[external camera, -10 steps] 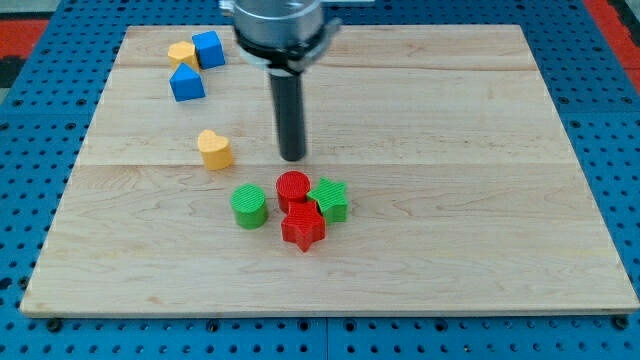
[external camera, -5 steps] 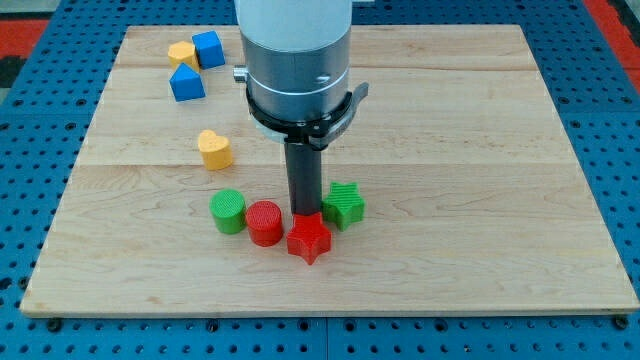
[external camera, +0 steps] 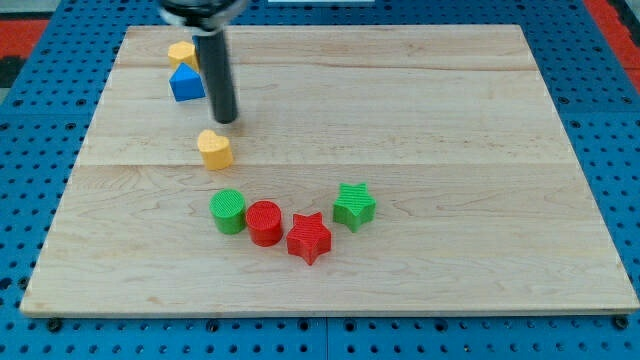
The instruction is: Move the heart into the red blocks
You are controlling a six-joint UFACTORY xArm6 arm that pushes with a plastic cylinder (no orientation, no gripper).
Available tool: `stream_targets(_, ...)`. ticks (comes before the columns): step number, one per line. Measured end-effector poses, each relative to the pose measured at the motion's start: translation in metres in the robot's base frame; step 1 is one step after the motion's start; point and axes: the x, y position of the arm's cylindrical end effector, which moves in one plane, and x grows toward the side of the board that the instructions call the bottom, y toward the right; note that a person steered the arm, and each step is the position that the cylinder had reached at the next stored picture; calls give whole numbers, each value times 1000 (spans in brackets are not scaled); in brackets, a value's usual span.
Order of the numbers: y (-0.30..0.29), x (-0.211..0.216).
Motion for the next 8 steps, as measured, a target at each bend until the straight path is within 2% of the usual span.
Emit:
stream_targets(1, 7, 51)
stream_targets(4, 126, 101)
stream_targets(5, 103, 80)
stream_targets(6, 68, 92)
stream_targets(7, 78, 123)
stream_targets(8, 88, 129)
